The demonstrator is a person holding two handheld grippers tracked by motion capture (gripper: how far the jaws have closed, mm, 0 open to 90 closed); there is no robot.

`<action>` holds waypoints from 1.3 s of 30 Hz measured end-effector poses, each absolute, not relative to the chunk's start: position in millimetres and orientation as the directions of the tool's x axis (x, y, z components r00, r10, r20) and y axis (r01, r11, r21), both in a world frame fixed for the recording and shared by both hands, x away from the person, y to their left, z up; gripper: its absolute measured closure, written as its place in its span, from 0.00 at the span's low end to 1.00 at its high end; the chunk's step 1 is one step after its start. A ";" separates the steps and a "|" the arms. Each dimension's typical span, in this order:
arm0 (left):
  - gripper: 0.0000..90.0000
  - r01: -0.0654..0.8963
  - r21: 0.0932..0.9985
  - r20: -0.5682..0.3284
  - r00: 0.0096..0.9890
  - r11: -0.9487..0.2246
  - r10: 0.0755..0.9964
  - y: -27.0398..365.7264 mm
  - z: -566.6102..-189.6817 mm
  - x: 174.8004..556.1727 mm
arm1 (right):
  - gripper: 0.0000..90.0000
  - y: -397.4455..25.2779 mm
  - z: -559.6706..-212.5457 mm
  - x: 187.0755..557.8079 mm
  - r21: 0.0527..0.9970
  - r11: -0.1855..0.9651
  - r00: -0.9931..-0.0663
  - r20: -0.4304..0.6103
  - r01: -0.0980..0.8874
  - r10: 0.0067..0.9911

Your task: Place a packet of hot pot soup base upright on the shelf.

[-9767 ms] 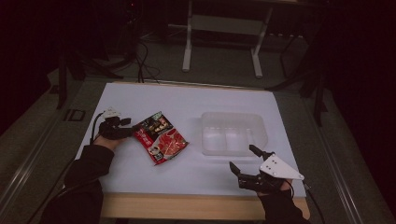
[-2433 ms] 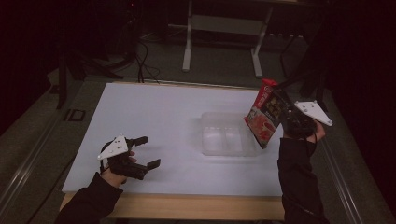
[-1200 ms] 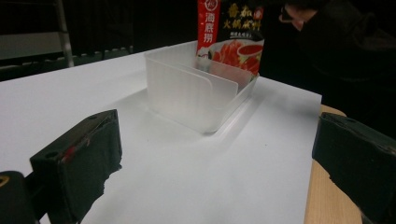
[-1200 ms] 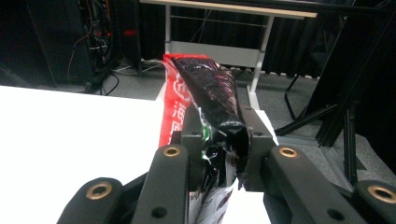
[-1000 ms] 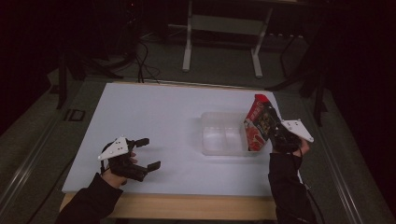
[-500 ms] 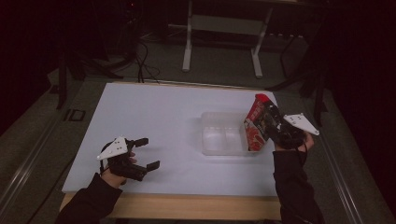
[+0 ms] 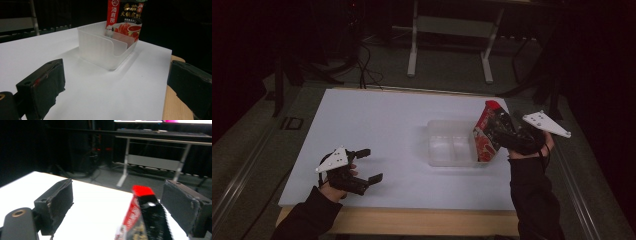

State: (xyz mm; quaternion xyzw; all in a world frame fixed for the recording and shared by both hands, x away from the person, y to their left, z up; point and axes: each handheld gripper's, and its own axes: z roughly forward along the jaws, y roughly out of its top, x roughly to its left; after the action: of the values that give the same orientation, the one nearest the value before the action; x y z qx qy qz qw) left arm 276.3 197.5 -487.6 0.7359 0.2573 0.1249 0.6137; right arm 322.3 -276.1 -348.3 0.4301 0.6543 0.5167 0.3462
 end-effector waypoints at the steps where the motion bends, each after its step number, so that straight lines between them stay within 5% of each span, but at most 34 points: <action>1: 0.02 0.225 0.967 -0.130 0.836 -0.116 0.534 197.6 -487.6 276.3 | 0.12 -270.7 -344.4 316.8 0.975 0.109 -0.434 -0.014 0.193 0.901; 22: 0.02 0.222 0.968 -0.127 0.840 -0.119 0.528 197.9 -487.8 275.9 | 0.15 -227.2 -369.4 286.6 0.958 0.193 -0.669 -0.001 0.213 0.744; 39: 0.02 0.217 0.967 -0.117 0.843 -0.133 0.524 196.7 -488.4 275.0 | 0.16 -219.8 -410.8 273.2 0.922 0.277 -0.743 0.017 0.271 0.669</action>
State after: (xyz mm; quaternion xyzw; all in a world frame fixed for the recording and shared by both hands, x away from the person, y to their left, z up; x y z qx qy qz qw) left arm 275.0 196.7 -488.4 0.7421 0.2497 0.1262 0.6091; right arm 273.2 -219.8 -410.8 0.3032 0.7758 0.5192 0.1917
